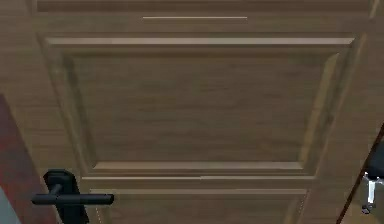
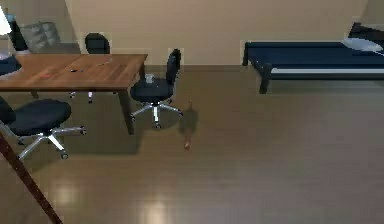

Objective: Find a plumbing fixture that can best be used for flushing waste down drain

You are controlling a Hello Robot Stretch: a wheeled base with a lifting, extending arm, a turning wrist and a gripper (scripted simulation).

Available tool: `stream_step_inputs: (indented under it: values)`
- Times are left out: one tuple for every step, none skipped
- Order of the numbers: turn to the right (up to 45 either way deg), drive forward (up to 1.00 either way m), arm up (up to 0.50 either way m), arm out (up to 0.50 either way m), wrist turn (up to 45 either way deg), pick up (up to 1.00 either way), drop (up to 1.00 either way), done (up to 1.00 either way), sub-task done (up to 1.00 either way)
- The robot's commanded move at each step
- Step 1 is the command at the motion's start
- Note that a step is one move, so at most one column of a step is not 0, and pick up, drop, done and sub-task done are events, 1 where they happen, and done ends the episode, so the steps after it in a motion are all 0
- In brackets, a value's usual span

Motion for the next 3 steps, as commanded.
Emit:
stream_step_inputs:
  values:
    - [-45.0, 0.0, 0.0, 0.0, 0.0, 0.0, 0.0, 0.0, 0.0]
    - [-33.0, 0.0, 0.0, 0.0, 0.0, 0.0, 0.0, 0.0, 0.0]
    - [0.0, 0.75, 0.0, 0.0, 0.0, 0.0, 0.0, 0.0, 0.0]
